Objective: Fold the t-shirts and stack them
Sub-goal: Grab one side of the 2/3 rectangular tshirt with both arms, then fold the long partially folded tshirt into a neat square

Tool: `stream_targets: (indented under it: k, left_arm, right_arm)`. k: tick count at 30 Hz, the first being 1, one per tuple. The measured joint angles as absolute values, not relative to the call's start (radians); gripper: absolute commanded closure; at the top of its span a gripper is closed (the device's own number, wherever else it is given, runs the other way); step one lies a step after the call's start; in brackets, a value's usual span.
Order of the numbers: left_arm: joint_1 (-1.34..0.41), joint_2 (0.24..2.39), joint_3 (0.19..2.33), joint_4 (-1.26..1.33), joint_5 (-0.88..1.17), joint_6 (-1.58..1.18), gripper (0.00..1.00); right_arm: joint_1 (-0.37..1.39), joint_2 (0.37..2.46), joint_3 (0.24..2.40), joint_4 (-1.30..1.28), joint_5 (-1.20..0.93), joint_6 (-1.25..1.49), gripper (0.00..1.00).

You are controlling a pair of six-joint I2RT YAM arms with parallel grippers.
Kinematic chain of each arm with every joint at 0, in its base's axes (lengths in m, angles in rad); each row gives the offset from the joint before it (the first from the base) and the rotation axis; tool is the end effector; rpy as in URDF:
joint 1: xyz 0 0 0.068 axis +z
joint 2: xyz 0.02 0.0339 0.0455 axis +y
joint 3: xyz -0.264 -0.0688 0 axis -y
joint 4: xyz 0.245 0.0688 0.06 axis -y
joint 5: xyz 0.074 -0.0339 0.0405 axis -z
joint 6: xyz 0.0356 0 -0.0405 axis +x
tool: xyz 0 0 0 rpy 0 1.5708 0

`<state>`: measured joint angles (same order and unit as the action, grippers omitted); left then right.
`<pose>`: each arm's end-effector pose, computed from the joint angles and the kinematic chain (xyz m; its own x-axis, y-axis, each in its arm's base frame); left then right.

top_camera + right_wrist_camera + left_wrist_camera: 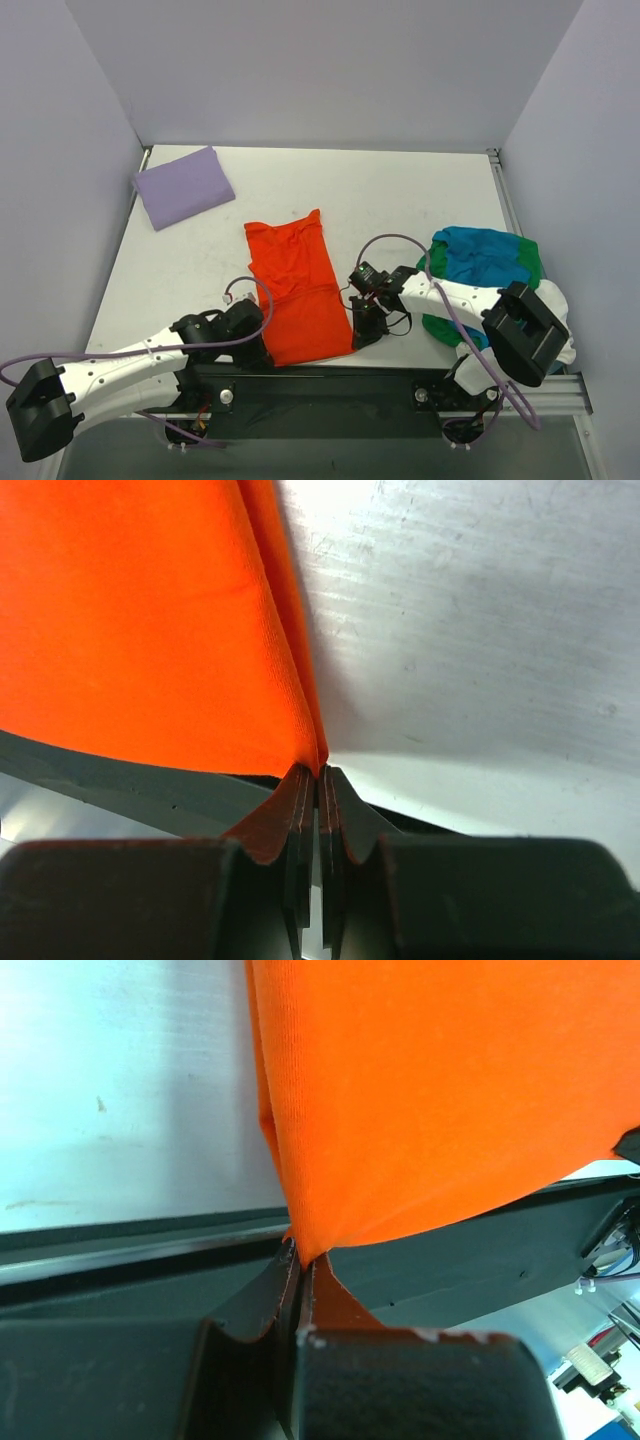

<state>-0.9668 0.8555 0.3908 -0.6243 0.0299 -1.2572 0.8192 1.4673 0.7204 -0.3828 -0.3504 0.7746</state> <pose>0.0806 -0.1188 0.1595 -0.9453 -0.3042 -0.1177 -0.2225 0.8654 -0.4489 0.1680 0.1977 0.1565 -0.9912 -0.0985 -0.0880 -0.1301 0.8439 0.5205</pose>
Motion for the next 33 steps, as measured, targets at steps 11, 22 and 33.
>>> stream_targets:
  k: [11, 22, 33]
  left_arm:
    - [-0.967, 0.868, 0.565, -0.804, 0.048, -1.251, 1.00]
    - [-0.981, 0.841, 0.724, -0.947, 0.125, -1.253, 1.00]
    - [-0.981, 0.865, 0.835, -1.000, 0.134, -1.251, 1.00]
  right_arm:
    - [0.819, 1.374, 0.788, -0.546, -0.329, 0.754, 1.00]
    - [0.820, 1.190, 0.855, -0.765, -0.330, 0.757, 1.00]
    - [0.818, 1.190, 1.077, -0.945, -0.245, 0.753, 1.00]
